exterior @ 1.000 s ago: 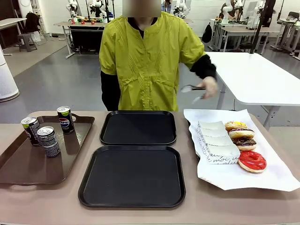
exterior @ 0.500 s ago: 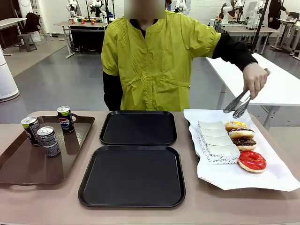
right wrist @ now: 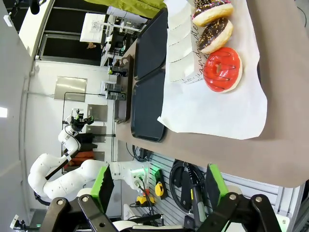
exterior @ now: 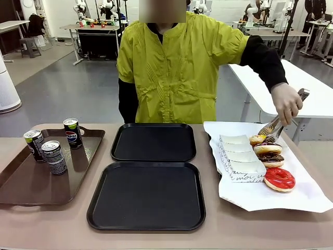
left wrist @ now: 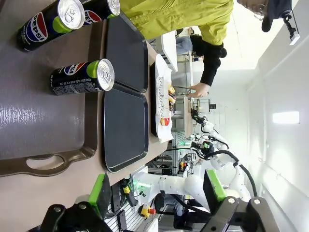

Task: Set up donuts and drinks on trays.
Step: Pick up one Pepsi coke and place it on the Flat Tray.

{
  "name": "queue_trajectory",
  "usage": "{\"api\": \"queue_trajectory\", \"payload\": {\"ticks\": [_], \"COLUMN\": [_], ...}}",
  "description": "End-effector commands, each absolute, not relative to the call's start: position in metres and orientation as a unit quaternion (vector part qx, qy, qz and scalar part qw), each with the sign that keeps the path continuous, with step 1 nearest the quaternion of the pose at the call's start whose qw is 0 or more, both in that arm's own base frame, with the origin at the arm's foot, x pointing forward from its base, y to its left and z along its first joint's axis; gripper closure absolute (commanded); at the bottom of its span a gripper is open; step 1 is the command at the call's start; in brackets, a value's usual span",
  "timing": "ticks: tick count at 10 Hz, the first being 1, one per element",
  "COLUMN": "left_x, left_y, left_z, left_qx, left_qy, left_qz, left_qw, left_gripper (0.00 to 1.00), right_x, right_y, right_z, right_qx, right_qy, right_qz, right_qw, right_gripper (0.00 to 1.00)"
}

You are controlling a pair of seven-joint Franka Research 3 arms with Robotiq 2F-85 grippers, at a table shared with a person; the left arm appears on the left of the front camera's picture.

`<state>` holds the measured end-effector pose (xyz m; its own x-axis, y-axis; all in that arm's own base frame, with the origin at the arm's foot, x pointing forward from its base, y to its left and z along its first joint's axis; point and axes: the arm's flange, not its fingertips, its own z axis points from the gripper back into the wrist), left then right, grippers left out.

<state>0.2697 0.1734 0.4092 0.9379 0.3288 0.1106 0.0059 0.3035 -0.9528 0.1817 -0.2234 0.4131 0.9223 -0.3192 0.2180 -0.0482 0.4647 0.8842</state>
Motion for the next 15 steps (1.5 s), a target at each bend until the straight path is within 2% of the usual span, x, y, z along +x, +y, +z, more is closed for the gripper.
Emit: {"api": "queue_trajectory", "payload": {"ticks": [1,3,6,8,10,13,15], "left_x": [0.269,0.27,0.304,0.331,0.346,0.374,0.383], "left_y": [0.173,0.173,0.16,0.128,0.079,0.002,-0.03], "left_z": [0.409,0.409,0.462,0.491,0.5,0.486,0.473], "left_qx": [-0.584,-0.581,-0.504,-0.414,-0.3,-0.135,-0.077], "left_qy": [-0.146,-0.144,-0.159,-0.138,-0.092,-0.077,-0.076], "left_qz": [0.103,0.102,0.107,0.08,0.061,0.032,0.019], "left_qw": [0.792,0.794,0.842,0.896,0.947,0.987,0.994], "left_gripper": [0.0,0.0,0.0,0.0,0.0,0.0,0.0], "right_x": [0.181,0.181,0.181,0.181,0.181,0.181,0.181], "right_y": [-0.223,-0.223,-0.223,-0.223,-0.223,-0.223,-0.223], "right_z": [0.412,0.412,0.412,0.412,0.412,0.412,0.412], "right_qx": [0.516,0.516,0.516,0.516,0.516,0.516,0.516], "right_qy": [-0.185,-0.185,-0.185,-0.185,-0.185,-0.185,-0.185], "right_qz": [-0.077,-0.077,-0.077,-0.077,-0.077,-0.077,-0.077], "right_qw": [0.833,0.833,0.833,0.833,0.833,0.833,0.833], "right_gripper": [0.0,0.0,0.0,0.0,0.0,0.0,0.0]}}
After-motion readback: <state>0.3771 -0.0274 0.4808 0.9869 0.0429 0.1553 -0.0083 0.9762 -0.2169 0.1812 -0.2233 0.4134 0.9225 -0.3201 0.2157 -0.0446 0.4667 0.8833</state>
